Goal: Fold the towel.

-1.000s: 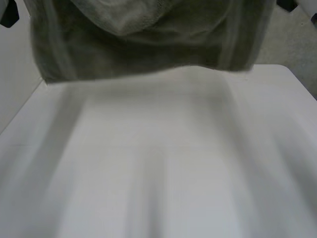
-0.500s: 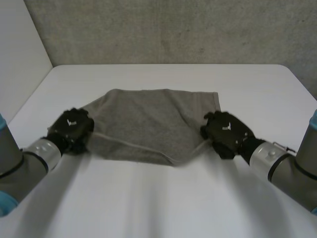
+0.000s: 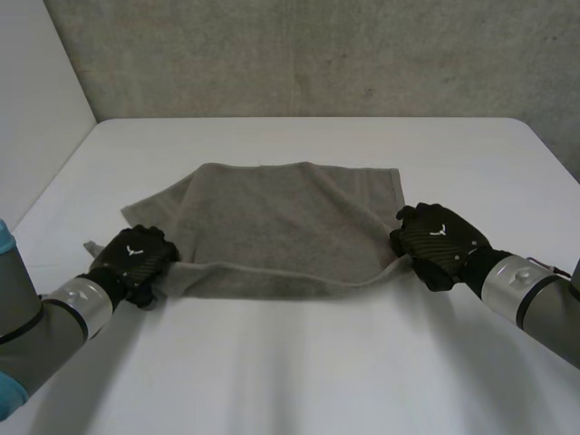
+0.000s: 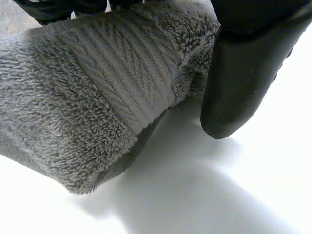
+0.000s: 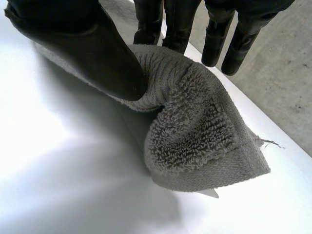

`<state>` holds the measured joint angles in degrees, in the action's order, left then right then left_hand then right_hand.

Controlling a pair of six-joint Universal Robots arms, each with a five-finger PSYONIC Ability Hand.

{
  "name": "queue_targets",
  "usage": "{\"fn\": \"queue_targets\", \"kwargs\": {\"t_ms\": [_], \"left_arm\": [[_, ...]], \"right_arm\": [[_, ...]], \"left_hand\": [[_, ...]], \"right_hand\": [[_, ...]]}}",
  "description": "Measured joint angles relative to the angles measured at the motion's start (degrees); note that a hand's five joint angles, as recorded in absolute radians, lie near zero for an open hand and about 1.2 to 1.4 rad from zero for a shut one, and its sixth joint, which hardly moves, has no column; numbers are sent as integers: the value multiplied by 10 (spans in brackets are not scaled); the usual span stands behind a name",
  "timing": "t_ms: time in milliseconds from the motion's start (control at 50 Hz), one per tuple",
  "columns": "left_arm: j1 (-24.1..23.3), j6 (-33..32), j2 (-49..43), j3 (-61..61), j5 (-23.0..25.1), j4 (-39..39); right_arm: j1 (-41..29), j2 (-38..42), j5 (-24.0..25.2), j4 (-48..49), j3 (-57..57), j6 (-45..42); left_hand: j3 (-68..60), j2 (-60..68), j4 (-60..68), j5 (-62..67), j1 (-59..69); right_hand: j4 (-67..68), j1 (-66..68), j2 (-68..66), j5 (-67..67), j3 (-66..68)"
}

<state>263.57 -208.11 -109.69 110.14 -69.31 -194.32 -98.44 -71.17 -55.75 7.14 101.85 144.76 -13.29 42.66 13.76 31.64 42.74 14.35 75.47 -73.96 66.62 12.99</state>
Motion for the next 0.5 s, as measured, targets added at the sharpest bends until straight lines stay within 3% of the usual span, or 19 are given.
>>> {"fn": "queue_targets", "kwargs": {"t_ms": [320, 500], "left_arm": [[1, 24, 81, 9, 3, 45], [-8, 33, 84, 18, 3, 46]], "right_arm": [[11, -9, -1, -4, 3, 1], [10, -11, -1, -4, 5, 0]], "left_hand": [[0, 2, 0, 17, 2], [0, 165, 0, 169, 161]], "right_hand": [[0, 0, 0, 0, 0], [0, 0, 0, 0, 0]]}}
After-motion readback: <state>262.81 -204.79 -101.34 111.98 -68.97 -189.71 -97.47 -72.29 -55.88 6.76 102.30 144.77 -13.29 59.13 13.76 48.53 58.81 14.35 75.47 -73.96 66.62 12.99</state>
